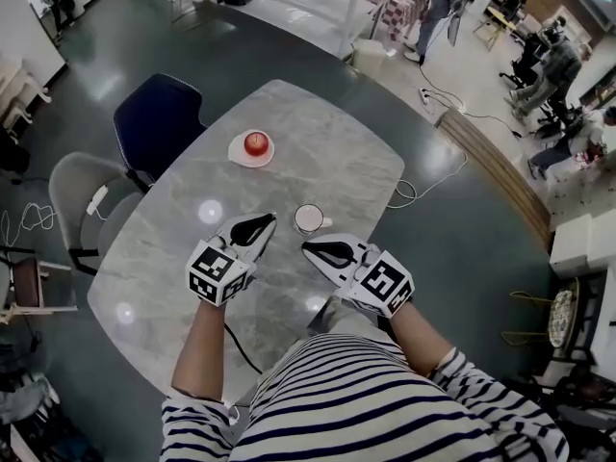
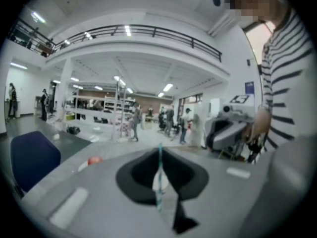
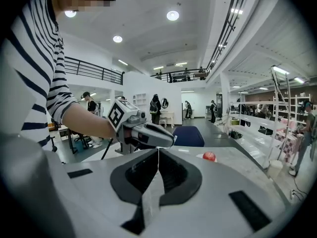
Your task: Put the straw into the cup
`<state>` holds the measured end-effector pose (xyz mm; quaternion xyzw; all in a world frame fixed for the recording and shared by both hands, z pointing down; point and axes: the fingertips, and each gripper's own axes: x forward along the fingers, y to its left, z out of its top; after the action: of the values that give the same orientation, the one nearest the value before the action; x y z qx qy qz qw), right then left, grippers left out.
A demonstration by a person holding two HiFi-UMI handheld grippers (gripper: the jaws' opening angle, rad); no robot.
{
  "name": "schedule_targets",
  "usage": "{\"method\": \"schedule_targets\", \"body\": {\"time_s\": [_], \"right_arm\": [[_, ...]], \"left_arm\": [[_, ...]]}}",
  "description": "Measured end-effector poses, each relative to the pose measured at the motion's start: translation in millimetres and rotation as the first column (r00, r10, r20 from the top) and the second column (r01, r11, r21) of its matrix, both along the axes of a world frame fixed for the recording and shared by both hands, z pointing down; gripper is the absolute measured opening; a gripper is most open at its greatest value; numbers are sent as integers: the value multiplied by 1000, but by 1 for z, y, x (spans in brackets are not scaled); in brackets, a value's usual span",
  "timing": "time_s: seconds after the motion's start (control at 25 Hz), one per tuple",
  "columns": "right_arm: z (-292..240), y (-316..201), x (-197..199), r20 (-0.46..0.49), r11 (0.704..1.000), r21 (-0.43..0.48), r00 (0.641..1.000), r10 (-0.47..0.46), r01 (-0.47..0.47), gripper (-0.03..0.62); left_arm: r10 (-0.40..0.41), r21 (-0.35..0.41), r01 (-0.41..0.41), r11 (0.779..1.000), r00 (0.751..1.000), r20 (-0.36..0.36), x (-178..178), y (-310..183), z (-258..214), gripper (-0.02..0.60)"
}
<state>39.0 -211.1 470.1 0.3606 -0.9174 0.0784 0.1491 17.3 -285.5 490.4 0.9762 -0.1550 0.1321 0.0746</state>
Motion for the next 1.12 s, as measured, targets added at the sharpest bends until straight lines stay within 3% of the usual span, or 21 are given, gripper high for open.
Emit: {"method": "schedule_targets", "body": {"time_s": [0.2,0.48,0.88,1.12], "right_arm": [[3,-6,15,-7,1000,-7,1000,8,-8,7],[3,-13,36,-19,999,-16,999,30,-30,7],[4,-16,69,-32,997,-21,997,69,-69,7],[10,-16,81,-38,996,-34,996,78,-80,8]], "left_arm": [[-29,30,33,999,993,-118,19,-16,-30,28],[-49,15,55,998,965,-258,43,-34,-56,28],[-32,29,42,999,953,-300,81,-38,-45,28],[-42,5,45,999,965,-257,95,-36,-11,28]]}}
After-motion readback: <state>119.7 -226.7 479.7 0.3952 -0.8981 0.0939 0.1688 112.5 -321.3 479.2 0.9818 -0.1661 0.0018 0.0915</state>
